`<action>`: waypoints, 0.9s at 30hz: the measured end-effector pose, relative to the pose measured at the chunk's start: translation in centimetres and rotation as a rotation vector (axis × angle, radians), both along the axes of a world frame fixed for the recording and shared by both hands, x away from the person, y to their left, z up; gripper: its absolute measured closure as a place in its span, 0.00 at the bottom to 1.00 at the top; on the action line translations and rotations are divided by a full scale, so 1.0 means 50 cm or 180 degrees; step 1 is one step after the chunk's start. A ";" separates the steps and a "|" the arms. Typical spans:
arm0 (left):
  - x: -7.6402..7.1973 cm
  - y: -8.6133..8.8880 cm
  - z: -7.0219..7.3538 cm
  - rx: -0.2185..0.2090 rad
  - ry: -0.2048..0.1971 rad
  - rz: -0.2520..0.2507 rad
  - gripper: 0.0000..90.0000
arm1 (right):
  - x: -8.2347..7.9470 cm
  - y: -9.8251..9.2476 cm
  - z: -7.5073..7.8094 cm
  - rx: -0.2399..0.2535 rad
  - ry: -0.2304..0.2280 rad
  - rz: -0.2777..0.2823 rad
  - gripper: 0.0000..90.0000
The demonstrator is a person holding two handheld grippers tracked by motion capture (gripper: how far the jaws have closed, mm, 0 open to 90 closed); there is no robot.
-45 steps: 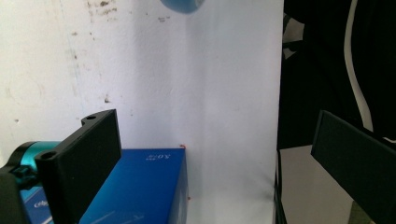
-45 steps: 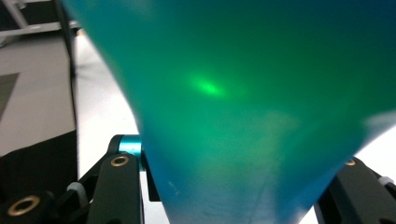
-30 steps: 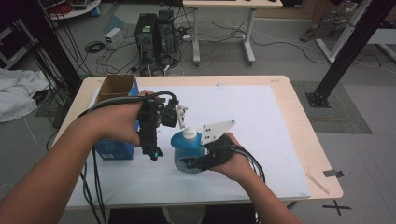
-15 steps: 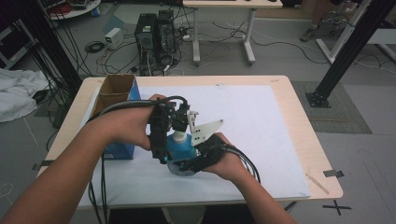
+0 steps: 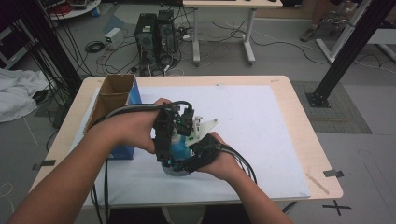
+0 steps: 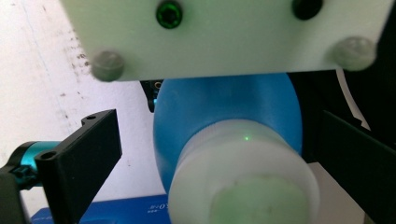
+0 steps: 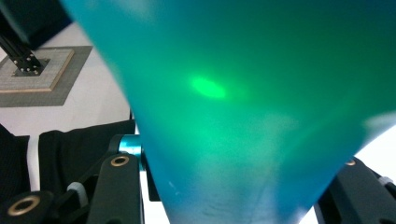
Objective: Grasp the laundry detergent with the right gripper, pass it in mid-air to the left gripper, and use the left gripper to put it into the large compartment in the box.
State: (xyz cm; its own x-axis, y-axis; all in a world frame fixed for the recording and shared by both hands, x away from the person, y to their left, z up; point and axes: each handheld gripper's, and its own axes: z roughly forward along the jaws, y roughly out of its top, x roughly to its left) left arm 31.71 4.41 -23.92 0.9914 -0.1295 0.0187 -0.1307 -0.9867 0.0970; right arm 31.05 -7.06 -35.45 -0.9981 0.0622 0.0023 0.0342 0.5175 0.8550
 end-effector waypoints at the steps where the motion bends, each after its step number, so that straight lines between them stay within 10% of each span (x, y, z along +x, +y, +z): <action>1: 0.000 0.000 -0.001 -0.0002 -0.0001 0.0003 0.02 | 0.001 0.001 0.000 -0.0018 -0.0023 -0.0003 0.52; 27: -0.002 0.003 -0.018 0.0071 -0.0094 -0.0009 0.14 | 0.000 0.007 0.001 -0.0005 0.0007 0.0030 0.52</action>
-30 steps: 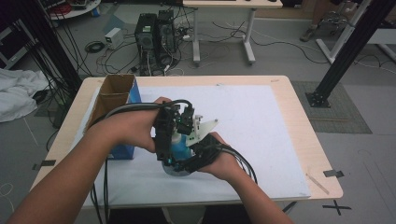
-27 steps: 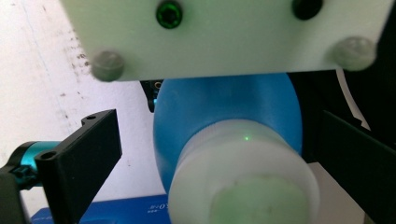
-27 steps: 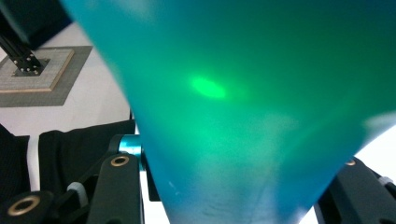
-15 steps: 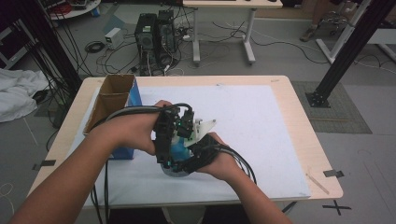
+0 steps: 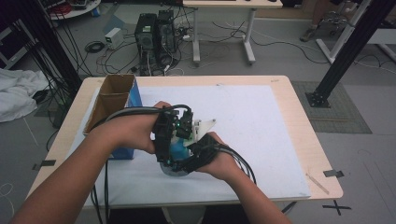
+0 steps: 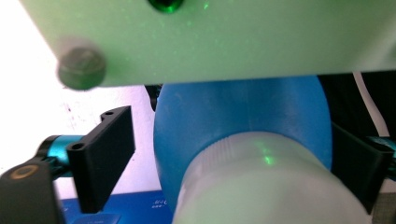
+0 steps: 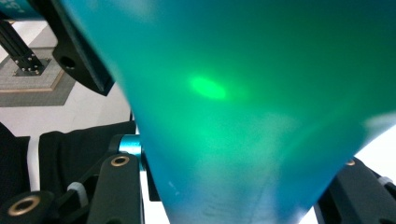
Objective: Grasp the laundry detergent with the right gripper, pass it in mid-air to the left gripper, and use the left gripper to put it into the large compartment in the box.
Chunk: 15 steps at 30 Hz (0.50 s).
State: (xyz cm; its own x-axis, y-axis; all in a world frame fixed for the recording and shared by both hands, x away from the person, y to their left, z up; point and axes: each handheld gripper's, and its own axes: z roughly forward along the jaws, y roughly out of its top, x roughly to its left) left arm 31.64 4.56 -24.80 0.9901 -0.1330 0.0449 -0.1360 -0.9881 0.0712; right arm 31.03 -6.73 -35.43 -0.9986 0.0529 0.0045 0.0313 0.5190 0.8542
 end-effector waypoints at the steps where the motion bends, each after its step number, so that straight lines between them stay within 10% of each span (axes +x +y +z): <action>1: 0.000 0.000 0.000 0.0000 0.0000 0.0000 0.14 | 0.000 0.000 0.000 0.0000 0.0000 0.0000 0.52; 15: -0.002 -0.002 0.000 0.0021 0.0060 -0.0038 0.26 | 0.000 0.005 -0.001 0.0015 0.0016 -0.0003 0.52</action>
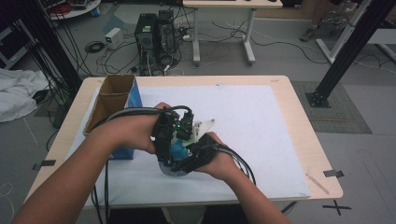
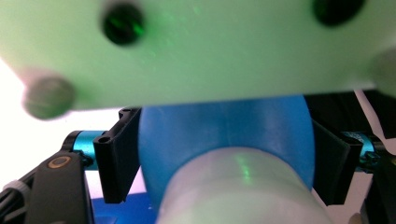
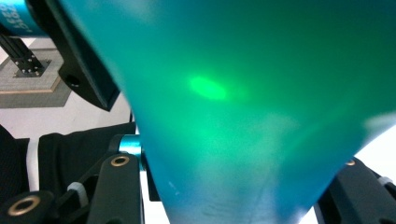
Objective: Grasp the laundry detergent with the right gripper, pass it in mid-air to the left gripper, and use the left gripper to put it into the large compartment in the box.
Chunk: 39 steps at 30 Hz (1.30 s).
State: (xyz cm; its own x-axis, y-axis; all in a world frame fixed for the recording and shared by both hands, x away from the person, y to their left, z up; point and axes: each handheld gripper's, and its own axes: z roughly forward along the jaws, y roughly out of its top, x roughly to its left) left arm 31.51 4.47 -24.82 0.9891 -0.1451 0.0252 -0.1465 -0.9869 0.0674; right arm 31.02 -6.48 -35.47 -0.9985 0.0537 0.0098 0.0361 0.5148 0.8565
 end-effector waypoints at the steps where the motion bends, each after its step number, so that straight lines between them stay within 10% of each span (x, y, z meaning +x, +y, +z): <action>1: 0.000 0.000 0.000 0.0000 0.0000 0.0000 0.26 | 0.000 0.000 0.000 0.0000 0.0000 0.0000 0.52; 39: -0.006 0.001 0.006 0.0183 -0.0029 0.0095 0.42 | 0.000 0.013 -0.001 0.0076 0.0096 0.0038 0.51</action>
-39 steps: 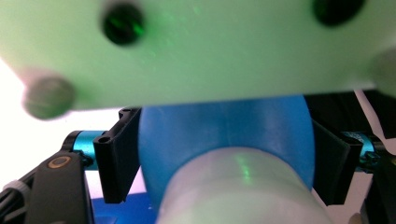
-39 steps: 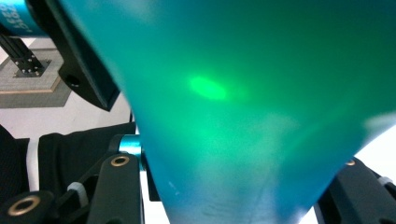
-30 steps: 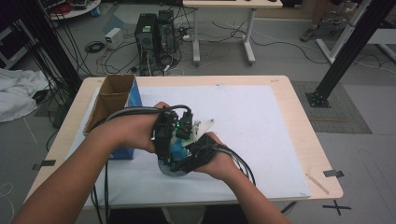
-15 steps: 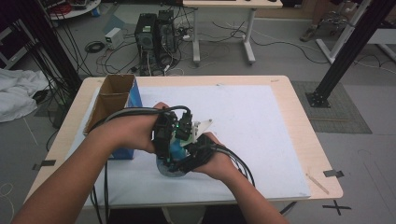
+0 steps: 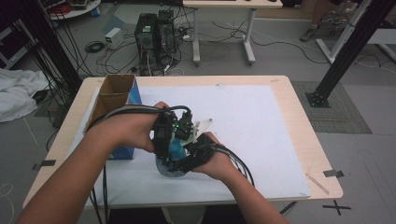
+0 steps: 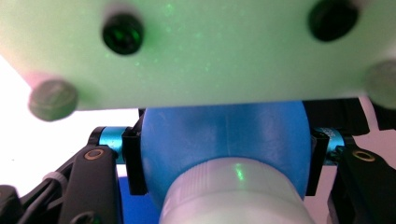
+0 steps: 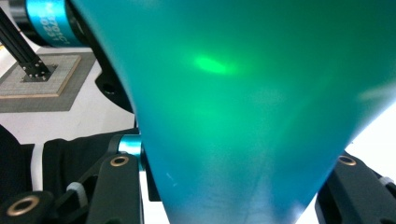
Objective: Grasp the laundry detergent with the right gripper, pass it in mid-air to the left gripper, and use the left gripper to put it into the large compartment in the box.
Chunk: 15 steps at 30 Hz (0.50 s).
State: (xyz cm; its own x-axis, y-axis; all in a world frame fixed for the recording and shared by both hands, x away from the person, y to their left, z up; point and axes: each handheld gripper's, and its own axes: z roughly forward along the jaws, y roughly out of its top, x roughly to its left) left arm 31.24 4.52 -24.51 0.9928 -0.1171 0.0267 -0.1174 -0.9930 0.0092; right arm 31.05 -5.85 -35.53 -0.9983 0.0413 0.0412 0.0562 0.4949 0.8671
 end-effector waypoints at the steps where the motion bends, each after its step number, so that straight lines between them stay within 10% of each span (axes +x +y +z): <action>1: 0.000 0.000 0.000 -0.0007 -0.0004 -0.0003 0.42 | 0.001 -0.001 0.000 -0.0014 -0.0041 -0.0014 0.51; 15: 0.009 0.008 0.022 -0.0155 0.0055 0.0051 0.42 | 0.006 -0.026 0.013 -0.0127 -0.0004 -0.0177 0.27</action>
